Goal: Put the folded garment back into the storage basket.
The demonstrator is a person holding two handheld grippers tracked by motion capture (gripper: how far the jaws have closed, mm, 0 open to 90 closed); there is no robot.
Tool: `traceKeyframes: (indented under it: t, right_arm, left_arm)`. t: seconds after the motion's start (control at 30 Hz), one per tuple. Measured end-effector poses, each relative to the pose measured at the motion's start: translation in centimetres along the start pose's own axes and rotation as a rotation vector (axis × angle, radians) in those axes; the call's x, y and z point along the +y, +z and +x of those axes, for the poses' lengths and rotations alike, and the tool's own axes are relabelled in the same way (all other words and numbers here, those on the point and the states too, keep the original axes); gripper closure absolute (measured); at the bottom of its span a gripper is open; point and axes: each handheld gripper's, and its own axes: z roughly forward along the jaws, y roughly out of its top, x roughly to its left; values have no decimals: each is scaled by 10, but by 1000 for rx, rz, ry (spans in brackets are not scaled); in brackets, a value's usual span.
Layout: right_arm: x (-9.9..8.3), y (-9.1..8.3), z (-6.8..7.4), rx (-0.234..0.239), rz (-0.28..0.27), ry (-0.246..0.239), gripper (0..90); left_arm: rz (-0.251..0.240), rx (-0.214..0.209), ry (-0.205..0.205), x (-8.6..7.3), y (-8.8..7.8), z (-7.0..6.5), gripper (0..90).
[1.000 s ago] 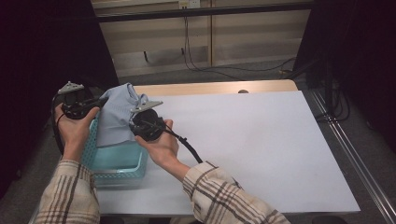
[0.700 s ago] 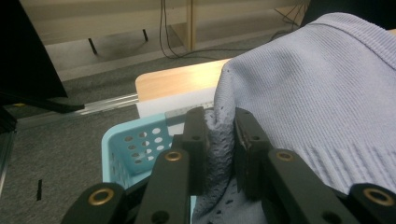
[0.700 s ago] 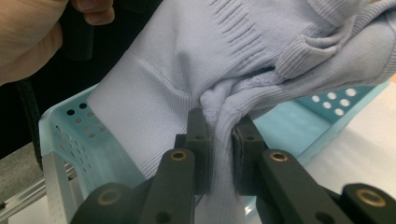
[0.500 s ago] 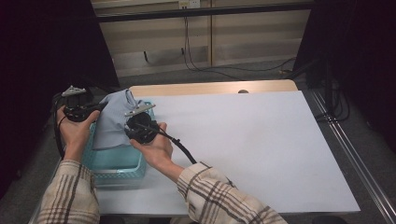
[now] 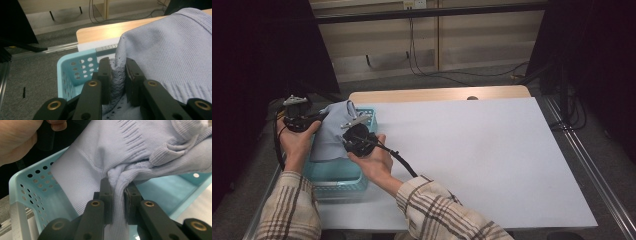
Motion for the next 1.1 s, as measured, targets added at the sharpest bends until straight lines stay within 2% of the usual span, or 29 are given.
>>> traceKeyframes:
  t: [0.2, 0.3, 0.37, 0.4, 0.5, 0.57, 0.63, 0.7, 0.77, 0.87, 0.93, 0.97, 1.1]
  right_arm:
    - [-5, 8, 0, 7, 18, 15, 800]
    - [-8, 13, -1, 4, 22, 0, 800]
    - [-9, 14, 1, -2, 38, 23, 799]
    - [-9, 15, 1, 13, 38, 23, 799]
    - [-12, 18, 1, -6, 51, 11, 799]
    - [-13, 20, 1, -3, 60, 24, 798]
    - [-13, 21, 1, 1, 63, 18, 798]
    - [-14, 22, 0, -15, 71, 17, 797]
    - [-15, 23, 0, -5, 71, 12, 796]
    - [-16, 25, -1, -18, 85, -5, 795]
    - [-17, 27, -2, -28, 93, -2, 794]
    - [-17, 28, 0, -28, 102, 18, 793]
    - [-17, 30, -2, -30, 105, -27, 785]
  left_arm:
    - [26, 6, 14, -6, 8, 2, 771]
    - [38, 8, 5, -9, 9, 3, 771]
    - [36, 13, 9, -11, 11, 4, 771]
    - [49, 7, 11, -12, 11, 4, 770]
    - [58, 11, 19, -14, 15, 3, 769]
    - [67, 19, 20, -15, 17, 2, 769]
    - [75, 19, 32, -16, 20, 2, 769]
    - [78, 19, 20, -17, 22, 2, 769]
    - [86, 16, 20, -18, 23, 3, 770]
    - [94, 25, 21, -20, 26, 4, 770]
    - [96, 22, 24, -22, 28, 3, 770]
    - [98, 28, 21, -22, 29, 3, 769]
    - [102, 20, 24, -24, 32, 4, 767]
